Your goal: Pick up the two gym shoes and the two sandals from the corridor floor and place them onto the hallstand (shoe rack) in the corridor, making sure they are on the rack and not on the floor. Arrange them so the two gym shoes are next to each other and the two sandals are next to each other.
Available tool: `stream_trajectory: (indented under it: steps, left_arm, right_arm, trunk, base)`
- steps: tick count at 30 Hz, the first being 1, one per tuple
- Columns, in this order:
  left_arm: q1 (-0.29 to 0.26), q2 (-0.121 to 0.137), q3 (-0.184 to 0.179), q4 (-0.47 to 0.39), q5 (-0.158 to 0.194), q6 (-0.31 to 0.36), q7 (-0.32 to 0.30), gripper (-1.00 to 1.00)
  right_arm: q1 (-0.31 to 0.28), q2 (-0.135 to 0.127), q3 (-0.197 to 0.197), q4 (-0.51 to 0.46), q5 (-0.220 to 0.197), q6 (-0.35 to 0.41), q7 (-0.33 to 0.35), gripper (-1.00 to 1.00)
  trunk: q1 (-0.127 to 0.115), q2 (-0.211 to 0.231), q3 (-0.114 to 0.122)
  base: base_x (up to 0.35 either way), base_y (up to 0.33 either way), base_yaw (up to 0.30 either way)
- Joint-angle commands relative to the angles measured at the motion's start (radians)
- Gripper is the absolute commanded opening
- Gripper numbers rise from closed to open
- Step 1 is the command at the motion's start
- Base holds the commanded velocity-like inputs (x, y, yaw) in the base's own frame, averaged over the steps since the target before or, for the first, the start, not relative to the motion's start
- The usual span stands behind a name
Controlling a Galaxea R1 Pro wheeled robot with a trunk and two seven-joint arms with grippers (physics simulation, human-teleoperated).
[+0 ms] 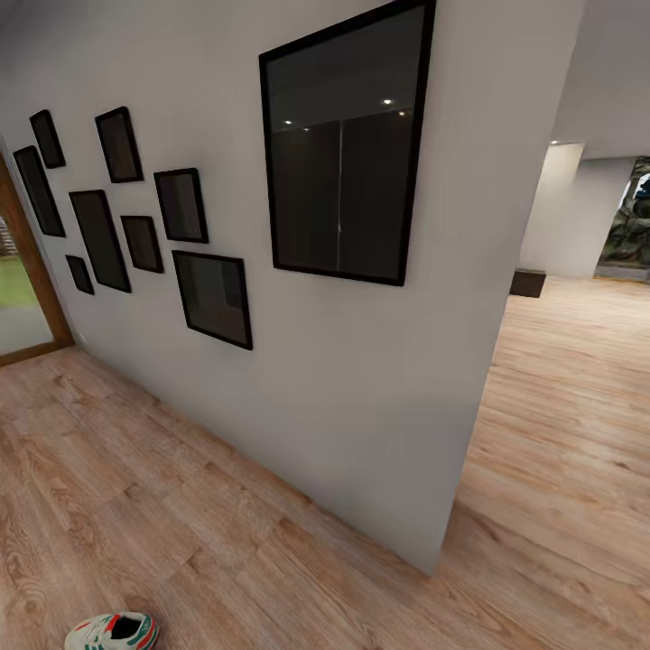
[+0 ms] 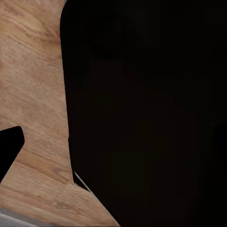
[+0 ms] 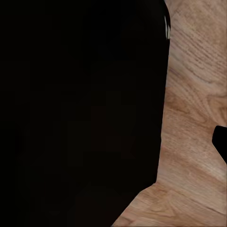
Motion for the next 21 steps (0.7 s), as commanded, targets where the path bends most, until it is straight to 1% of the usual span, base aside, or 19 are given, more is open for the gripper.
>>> stream_trajectory:
  steps: [1,3,6,9,11,12,14,17,21]
  left_arm:
    - [0.006,-0.003,0.006,-0.006,0.006,-0.006,-0.003,1.0]
    - [0.017,-0.008,0.009,-0.004,0.005,-0.006,-0.003,1.0]
    - [0.02,-0.008,0.009,-0.003,0.005,-0.006,-0.003,1.0]
    - [0.016,-0.011,0.01,0.014,-0.001,0.01,-0.003,1.0]
    - [0.014,-0.012,0.011,0.019,-0.003,0.015,-0.003,1.0]
    - [0.012,-0.007,0.012,0.021,-0.003,0.02,-0.003,1.0]
    - [0.011,-0.004,0.013,0.021,-0.002,0.022,-0.003,1.0]
    - [0.009,-0.001,0.024,0.02,0.009,0.022,-0.003,1.0]
    - [0.004,0.005,0.042,0.008,0.03,0.018,-0.003,1.0]
  right_arm:
    - [-0.006,0.006,-0.002,-0.006,0.001,0.001,-0.004,1.0]
    - [-0.017,0.014,0.001,-0.017,0.001,0.008,-0.004,1.0]
    - [-0.024,0.014,0.001,-0.034,0.001,0.008,-0.004,1.0]
    - [-0.026,0.018,0.005,-0.036,0.001,0.011,-0.004,1.0]
    - [-0.032,0.018,0.007,-0.037,0.001,0.012,-0.005,1.0]
    - [-0.038,0.012,0.006,-0.039,0.001,0.014,-0.005,1.0]
    - [-0.05,0.009,0.005,-0.042,0.0,0.015,-0.004,1.0]
    - [-0.059,0.008,0.003,-0.046,0.0,0.016,-0.004,1.0]
    - [-0.061,0.007,0.004,-0.055,0.001,0.017,-0.005,1.0]
  trunk:
    - [0.0,0.0,0.0]
    - [0.0,0.0,0.0]
    - [0.0,0.0,0.0]
    - [0.0,0.0,0.0]
    - [0.0,0.0,0.0]
    - [0.0,0.0,0.0]
    - [0.0,0.0,0.0]
    - [0.0,0.0,0.0]
    - [0.0,0.0,0.0]
  base:
    - [0.0,0.0,0.0]
    - [0.0,0.0,0.0]
    - [0.0,0.0,0.0]
    - [0.0,0.0,0.0]
    - [0.0,0.0,0.0]
    - [0.0,0.0,0.0]
    - [0.0,0.0,0.0]
    - [0.0,0.0,0.08]
    - [0.0,0.0,0.205]
